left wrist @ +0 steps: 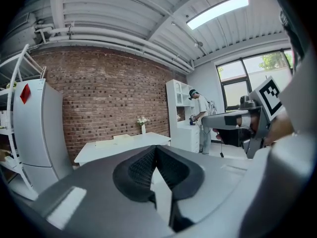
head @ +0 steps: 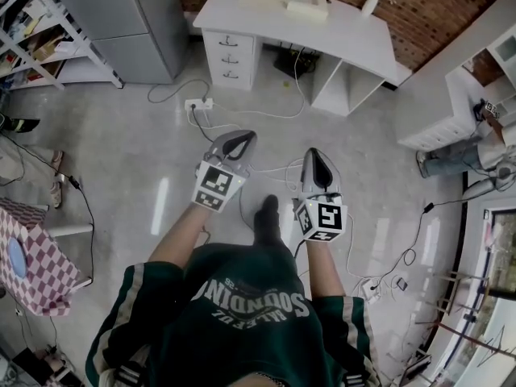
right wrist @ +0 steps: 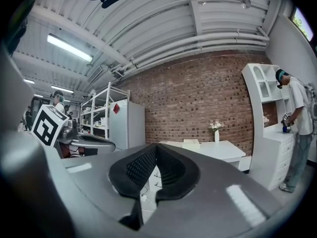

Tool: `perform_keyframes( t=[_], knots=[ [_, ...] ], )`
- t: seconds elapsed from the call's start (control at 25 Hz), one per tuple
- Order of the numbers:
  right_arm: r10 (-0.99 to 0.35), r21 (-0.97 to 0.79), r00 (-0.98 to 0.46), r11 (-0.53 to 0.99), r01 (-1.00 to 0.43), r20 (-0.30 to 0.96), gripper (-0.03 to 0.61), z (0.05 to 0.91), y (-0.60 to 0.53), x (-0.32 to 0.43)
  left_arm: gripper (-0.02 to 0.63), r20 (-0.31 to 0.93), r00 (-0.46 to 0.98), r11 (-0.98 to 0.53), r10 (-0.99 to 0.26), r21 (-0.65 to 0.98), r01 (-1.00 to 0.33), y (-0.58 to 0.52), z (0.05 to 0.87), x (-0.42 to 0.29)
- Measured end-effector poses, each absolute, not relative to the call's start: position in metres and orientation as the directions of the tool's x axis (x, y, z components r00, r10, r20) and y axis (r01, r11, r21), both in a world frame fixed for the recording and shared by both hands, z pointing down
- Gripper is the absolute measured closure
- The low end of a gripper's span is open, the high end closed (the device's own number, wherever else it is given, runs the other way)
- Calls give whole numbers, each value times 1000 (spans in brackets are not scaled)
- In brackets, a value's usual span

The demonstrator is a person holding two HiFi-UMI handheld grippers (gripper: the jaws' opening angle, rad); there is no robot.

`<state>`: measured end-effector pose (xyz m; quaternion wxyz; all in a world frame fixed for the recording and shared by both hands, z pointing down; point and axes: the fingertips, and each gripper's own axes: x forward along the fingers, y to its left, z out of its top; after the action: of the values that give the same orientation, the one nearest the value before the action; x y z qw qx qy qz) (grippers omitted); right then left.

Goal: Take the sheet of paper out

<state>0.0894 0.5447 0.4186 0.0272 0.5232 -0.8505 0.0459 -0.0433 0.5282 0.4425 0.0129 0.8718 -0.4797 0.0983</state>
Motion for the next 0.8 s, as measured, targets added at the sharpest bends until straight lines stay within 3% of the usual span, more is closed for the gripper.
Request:
perform_keyframes(
  t=[0.8],
  knots=[
    [-825, 3, -549, 554, -832, 133, 578, 418, 351, 141, 603, 238, 455, -469, -858, -1, -883, 341, 455, 16]
  ],
)
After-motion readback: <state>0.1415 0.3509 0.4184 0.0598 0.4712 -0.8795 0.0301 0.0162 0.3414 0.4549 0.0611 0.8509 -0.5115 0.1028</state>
